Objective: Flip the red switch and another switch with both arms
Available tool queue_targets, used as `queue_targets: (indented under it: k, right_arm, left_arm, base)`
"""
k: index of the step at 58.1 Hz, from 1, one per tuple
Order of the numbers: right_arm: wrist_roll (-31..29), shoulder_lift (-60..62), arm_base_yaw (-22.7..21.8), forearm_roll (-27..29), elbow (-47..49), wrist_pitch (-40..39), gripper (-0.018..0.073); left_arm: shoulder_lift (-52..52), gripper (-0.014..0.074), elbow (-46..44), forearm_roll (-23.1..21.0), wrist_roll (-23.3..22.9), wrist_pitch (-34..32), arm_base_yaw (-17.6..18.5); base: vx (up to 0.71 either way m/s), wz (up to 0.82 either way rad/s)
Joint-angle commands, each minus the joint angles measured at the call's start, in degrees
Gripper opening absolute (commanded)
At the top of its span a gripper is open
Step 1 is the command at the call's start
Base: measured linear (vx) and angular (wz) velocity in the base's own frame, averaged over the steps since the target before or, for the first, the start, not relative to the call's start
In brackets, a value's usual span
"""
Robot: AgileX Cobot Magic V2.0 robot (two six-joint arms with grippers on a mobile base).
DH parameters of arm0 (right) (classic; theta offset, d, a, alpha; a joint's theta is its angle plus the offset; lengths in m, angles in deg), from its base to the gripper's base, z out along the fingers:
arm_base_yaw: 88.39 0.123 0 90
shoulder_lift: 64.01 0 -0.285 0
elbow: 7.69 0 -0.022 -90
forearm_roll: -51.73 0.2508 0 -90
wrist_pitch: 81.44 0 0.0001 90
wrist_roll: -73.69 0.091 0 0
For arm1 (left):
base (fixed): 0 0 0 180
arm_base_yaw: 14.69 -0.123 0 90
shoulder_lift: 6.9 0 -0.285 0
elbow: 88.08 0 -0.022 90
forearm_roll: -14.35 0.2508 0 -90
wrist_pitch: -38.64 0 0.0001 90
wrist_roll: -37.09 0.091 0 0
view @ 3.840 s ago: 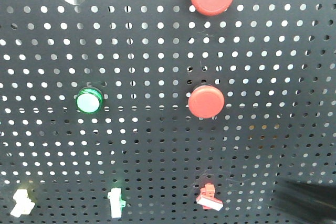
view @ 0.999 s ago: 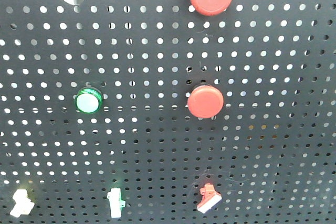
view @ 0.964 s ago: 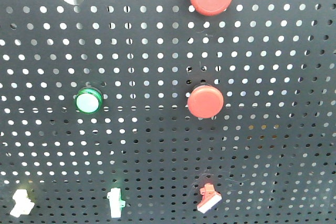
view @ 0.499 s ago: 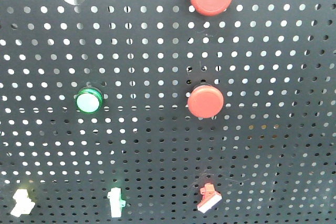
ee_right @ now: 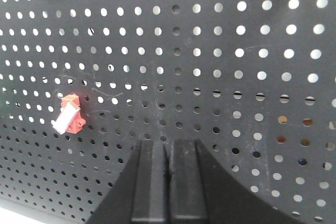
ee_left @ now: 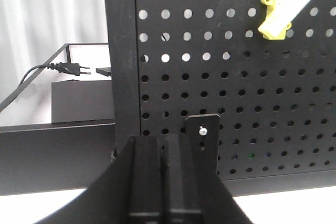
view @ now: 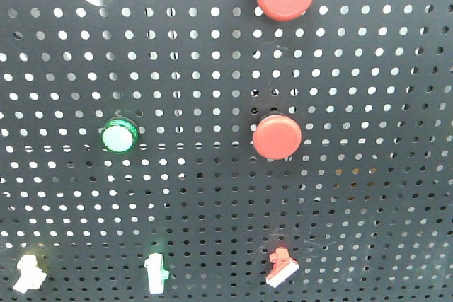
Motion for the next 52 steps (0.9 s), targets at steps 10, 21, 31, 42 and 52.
queue_targets:
  k: [10,21,31,42,52]
  right_arm:
    - [-0.34,-0.41,-0.17,-0.52,1.74,0.82,-0.0006]
    - [-0.34,-0.41,-0.17,-0.52,1.74,0.82,-0.0006]
    - [-0.4,-0.41,-0.17,-0.59,1.74,0.77,-0.0006]
    - [7.78,-2.68,-0.22,-10.3,1.74,1.22,-0.0006]
    - [42.35,-9.76,-2.26,-46.64,1.74,2.71,-0.0006]
  left_arm:
    - [-1.0,0.0003,1.09,-0.08,-0.6,-4.23,-0.05]
    - [-1.0,0.0003,1.09,-0.08,-0.6,-4.23,-0.05]
    - [-1.0,0.0003,1.09,-0.08,-0.6,-4.23,-0.05]
    - [-1.0,0.0003,1.09,-0.08,-0.6,-4.23,-0.05]
    - [-1.0,0.0003,1.09,-0.08,-0.55,-4.23,-0.05]
  base:
    - [0.0,0.0]
    - [0.0,0.0]
    - [0.0,0.0]
    - [0.0,0.0]
    - [0.0,0.0]
